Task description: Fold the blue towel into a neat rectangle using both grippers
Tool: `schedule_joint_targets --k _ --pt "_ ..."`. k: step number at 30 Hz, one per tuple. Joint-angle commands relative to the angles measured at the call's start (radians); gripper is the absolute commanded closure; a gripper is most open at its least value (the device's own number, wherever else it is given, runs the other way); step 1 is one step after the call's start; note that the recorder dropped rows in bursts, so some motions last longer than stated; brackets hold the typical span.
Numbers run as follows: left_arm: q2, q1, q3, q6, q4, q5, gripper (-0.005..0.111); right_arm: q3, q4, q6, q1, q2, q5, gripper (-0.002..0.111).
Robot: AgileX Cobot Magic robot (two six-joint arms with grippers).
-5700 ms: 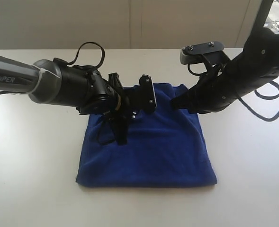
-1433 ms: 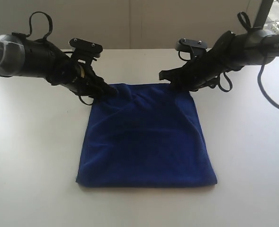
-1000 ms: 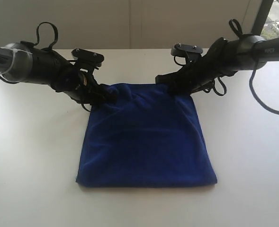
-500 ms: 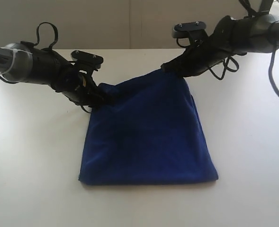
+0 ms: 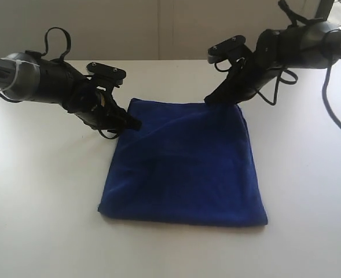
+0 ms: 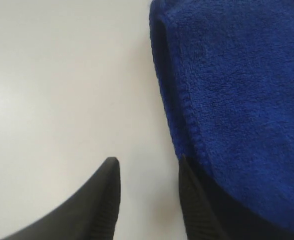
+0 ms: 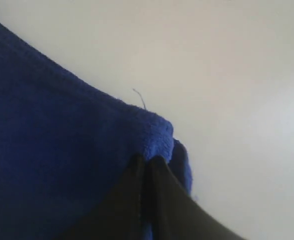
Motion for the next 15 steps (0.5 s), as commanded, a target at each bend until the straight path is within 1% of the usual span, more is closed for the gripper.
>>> schedule_joint_targets --k 1,4,6,8,12,15 --pt "-0.001 -0.002 0.002 -0.004 -0.005 0.012 0.062 -0.003 0.089 0.007 0.035 0.037 -0.019 0.094" --pt "-0.001 -0.002 0.002 -0.004 -0.005 0.012 0.062 -0.003 0.122 0.007 0.063 0.041 -0.015 0.072" --pt "-0.001 -0.002 0.002 -0.004 -0.005 0.012 0.062 -0.003 0.145 0.002 0.087 0.041 -0.005 0.061" --pt "-0.001 -0.002 0.002 -0.004 -0.005 0.012 0.062 -0.003 0.145 0.002 0.107 0.041 -0.001 0.059" --pt "-0.001 -0.002 0.002 -0.004 -0.005 0.012 0.062 -0.003 0.145 0.002 0.131 0.039 0.009 0.059" --pt "-0.001 -0.002 0.002 -0.004 -0.005 0.012 0.062 -0.003 0.145 0.002 0.131 0.014 0.052 0.059"
